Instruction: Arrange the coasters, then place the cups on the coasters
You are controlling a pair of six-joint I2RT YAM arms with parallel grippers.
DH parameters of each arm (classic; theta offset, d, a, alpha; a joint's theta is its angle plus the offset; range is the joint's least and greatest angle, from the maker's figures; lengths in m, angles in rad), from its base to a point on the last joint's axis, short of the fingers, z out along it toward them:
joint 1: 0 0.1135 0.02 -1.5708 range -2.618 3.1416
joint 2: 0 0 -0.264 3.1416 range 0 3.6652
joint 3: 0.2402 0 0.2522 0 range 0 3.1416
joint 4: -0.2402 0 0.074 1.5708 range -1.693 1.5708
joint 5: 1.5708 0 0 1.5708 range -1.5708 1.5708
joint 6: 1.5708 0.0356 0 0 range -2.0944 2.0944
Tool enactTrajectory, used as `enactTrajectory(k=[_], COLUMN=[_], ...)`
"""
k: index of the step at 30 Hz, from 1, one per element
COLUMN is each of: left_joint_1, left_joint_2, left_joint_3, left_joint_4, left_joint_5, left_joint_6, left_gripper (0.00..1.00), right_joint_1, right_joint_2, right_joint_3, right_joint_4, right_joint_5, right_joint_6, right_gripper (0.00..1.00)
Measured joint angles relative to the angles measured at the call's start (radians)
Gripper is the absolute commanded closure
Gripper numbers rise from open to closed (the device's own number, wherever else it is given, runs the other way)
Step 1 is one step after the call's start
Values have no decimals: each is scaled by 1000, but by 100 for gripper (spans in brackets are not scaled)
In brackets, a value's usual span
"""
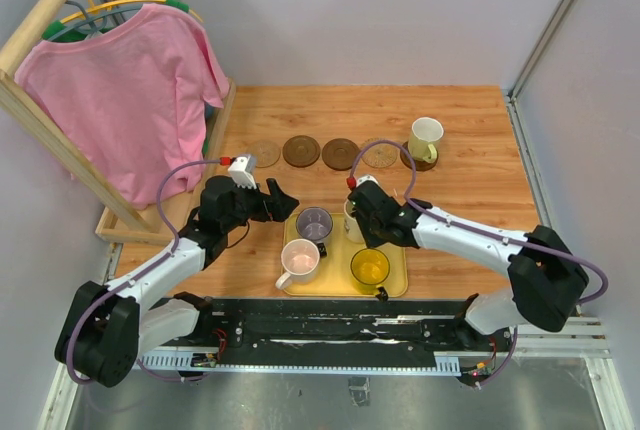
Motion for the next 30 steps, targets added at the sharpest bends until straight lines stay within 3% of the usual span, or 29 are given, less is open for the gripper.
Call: enactTrajectory(k=[12,17,30], left_joint_1=[0,0,0], left_joint_2=[-8,-7,50], left_joint_3=[0,0,15], left_joint_4=[3,9,47], left_joint_5=[-2,-2,-34], left_joint_6=[0,-1,-5], left_gripper=[0,0,0], right_joint_1=[-4,-78,-369], right_joint_2=[-144,-141,124], right_joint_3=[23,55,170], right_joint_4=[-28,2,227], right_joint_5=[114,123,5], right_joint_6=[-93,-151,-310], right_gripper=[99,99,99])
